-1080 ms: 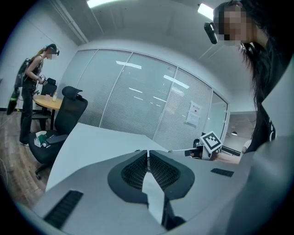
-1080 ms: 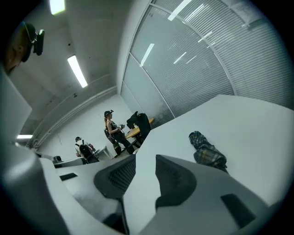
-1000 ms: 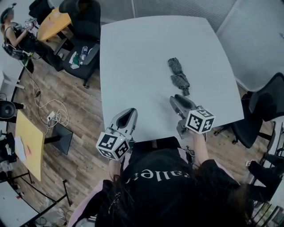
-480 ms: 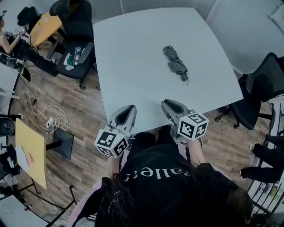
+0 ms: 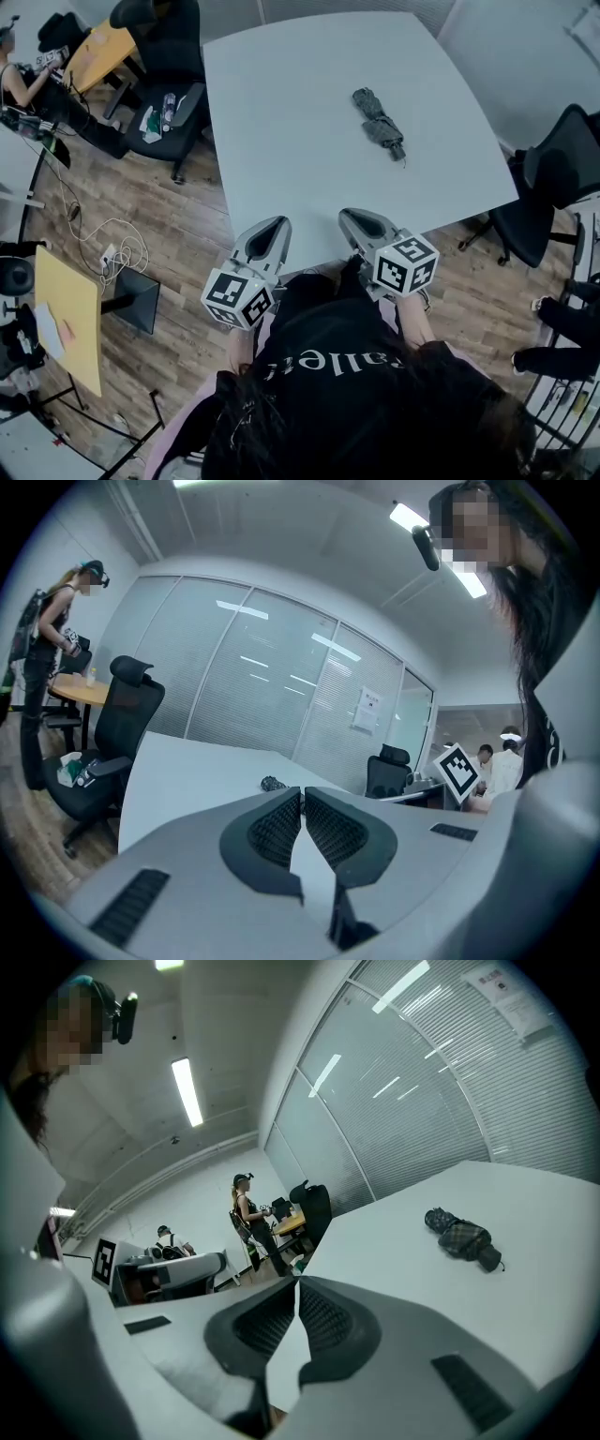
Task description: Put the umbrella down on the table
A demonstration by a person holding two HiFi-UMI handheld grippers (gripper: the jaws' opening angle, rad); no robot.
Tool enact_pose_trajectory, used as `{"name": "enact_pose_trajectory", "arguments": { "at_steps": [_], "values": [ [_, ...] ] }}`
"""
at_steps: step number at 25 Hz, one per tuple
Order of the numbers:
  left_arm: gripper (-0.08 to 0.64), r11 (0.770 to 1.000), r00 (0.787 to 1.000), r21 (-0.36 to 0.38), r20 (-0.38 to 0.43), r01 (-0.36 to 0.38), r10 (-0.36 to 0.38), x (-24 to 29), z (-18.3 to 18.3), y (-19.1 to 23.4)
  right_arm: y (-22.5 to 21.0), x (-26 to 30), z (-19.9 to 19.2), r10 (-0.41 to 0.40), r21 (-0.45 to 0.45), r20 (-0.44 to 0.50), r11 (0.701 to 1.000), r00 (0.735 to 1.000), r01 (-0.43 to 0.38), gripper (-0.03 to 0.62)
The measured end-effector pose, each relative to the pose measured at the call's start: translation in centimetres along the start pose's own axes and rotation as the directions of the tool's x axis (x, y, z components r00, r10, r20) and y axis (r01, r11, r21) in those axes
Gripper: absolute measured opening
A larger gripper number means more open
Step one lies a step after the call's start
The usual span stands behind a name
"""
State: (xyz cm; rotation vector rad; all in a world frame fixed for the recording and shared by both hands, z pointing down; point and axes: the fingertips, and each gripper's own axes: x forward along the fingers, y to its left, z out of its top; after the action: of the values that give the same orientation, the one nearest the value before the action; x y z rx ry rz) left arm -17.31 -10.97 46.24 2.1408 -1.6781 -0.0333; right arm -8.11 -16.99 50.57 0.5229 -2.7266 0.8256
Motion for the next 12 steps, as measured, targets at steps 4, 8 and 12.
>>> {"name": "enact_pose_trajectory", "arguments": {
  "at_steps": [4,8,12],
  "values": [
    [0.026,1.0,1.0,-0.001,0.008,-0.003,0.003,-0.29,0.1,0.16,0.53,0.07,0.03,0.014,-0.013,-0.002,1.0,1.0,-0.014,0.03],
    [0.026,1.0,1.0,-0.003,0.017,-0.001,0.001,-0.31,0.28,0.24,0.65,0.13,0.08,0.014,-0.025,-0.009,1.0,1.0,-0.014,0.029],
    [0.026,1.0,1.0,-0.004,0.026,0.002,-0.002,-0.19,0.45,0.16,0.62,0.02,0.22,0.011,-0.03,-0.015,0.999,1.0,-0.011,0.029]
  ]
}}
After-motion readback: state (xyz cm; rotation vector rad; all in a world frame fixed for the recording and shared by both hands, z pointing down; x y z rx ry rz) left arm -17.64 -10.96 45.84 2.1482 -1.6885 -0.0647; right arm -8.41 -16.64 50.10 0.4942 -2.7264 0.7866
